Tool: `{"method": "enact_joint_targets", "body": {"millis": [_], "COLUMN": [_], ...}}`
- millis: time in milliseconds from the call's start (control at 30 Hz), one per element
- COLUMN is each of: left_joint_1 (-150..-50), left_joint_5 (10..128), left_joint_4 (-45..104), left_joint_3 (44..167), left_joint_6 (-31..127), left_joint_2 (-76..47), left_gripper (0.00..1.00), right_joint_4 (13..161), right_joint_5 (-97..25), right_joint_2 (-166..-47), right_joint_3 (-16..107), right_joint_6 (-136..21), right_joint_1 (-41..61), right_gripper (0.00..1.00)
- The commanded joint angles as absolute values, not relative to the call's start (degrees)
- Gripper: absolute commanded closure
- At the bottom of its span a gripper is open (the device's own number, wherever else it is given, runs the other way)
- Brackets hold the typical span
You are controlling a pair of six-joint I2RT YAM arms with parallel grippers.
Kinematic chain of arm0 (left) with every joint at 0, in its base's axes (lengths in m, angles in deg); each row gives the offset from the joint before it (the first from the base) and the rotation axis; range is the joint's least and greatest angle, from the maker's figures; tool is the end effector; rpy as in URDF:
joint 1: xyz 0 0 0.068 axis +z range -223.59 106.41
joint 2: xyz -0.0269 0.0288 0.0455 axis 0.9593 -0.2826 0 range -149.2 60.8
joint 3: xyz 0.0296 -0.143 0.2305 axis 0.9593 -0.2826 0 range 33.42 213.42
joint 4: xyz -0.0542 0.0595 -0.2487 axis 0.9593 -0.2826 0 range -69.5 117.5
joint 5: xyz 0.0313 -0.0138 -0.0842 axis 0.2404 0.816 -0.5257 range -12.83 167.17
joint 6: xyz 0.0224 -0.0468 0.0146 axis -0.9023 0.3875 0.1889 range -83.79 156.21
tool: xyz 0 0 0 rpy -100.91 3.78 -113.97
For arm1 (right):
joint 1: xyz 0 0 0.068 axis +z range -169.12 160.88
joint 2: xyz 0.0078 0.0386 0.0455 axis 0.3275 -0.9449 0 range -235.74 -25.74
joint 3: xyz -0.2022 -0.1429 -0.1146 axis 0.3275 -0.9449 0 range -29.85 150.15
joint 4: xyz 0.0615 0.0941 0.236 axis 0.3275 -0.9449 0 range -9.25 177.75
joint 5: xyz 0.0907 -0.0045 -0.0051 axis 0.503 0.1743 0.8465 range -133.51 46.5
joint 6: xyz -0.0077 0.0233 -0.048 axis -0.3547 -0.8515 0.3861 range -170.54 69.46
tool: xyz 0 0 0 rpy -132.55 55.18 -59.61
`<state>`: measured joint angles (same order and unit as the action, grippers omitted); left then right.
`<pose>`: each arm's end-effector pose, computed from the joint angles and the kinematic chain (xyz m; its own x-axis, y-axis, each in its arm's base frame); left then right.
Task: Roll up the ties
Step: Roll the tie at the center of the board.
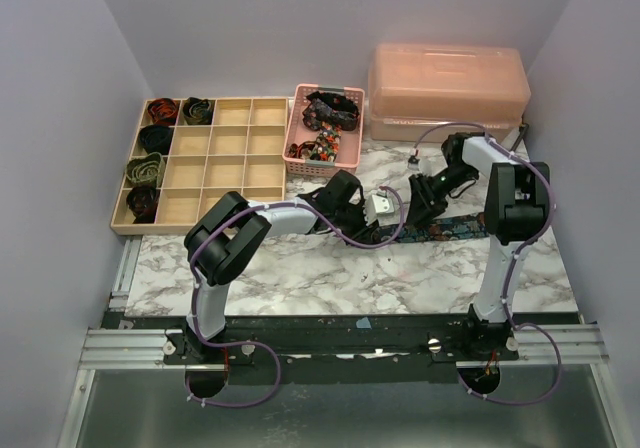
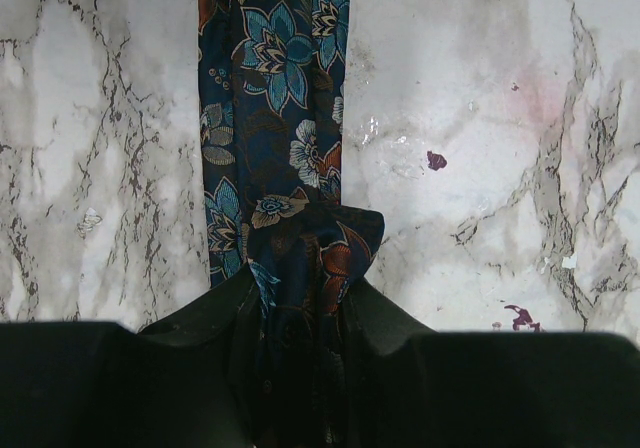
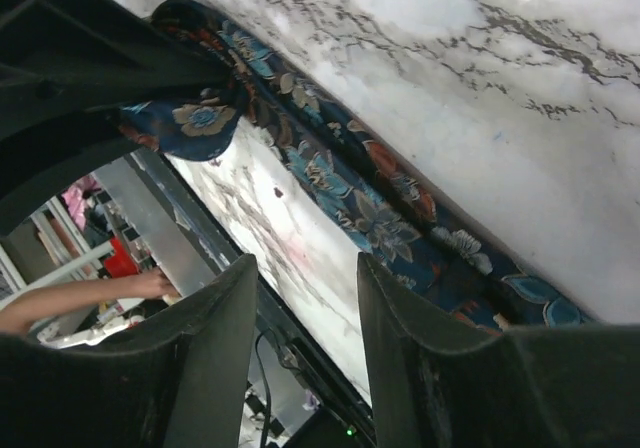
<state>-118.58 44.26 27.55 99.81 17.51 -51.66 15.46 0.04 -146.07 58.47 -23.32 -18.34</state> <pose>0.2735 -0.3008 0.1480 -0.2060 0.5867 -0.7832 0.9781 0.1464 -0.1476 0.3679 0.0295 0.1656 -0.9350 -0.3442 -0.0857 -0.3006 0.6405 0.7067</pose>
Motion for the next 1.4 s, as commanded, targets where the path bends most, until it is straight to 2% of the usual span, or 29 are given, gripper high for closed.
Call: {"method": "enact_joint_targets", "body": {"millis": [0,200,433,600,833,1033,1200,1267,1333,1367], "left_joint_1": [-117.9,-117.9,-117.7,-117.8,-118.1,-119.4,-119.7,-119.7,-119.6,-119.7], "left_joint_5": [46.7,45.9,44.5,52.4,58.2,57.2,56.8,56.5,56.2,56.0], "left_joint_4": [18.5,19.4,25.2,25.9,23.5,24.6,24.6,25.0,25.4,25.4], "left_joint_3": [98.3,99.2,99.5,98.9,95.3,91.5,91.2,90.7,90.3,90.3], "left_joint_6": [18.9,22.1,30.9,28.7,19.4,16.1,16.4,16.5,16.6,16.7], "left_joint_2": [-53.9,-51.6,-46.3,-47.9,-50.8,-49.6,-50.2,-50.0,-50.0,-50.1], "left_gripper": [0.74,0.71,0.63,0.62,0.64,0.65,0.67,0.67,0.67,0.67], "right_joint_4": [23.5,29.3,35.1,36.1,32.6,22.6,16.9,18.9,31.1,36.1], "right_joint_5": [-1.5,-10.1,-21.6,-24.9,-22.6,-11.7,-4.0,-0.9,-3.2,-4.9], "right_joint_2": [-149.1,-151.5,-149.9,-149.9,-152.0,-147.7,-142.8,-139.5,-135.7,-134.8], "right_joint_3": [54.6,49.4,46.9,47.8,55.2,62.5,69.2,70.5,66.9,64.6], "right_joint_6": [-27.3,-26.8,-22.4,-19.8,-18.0,-16.9,-17.9,-20.1,-33.9,-40.2], "right_joint_1": [-19.1,-19.1,-17.7,-17.4,-17.4,-17.5,-18.1,-18.7,-18.7,-20.3], "right_gripper": [0.54,0.60,0.63,0.63,0.62,0.55,0.43,0.36,0.10,0.00]}}
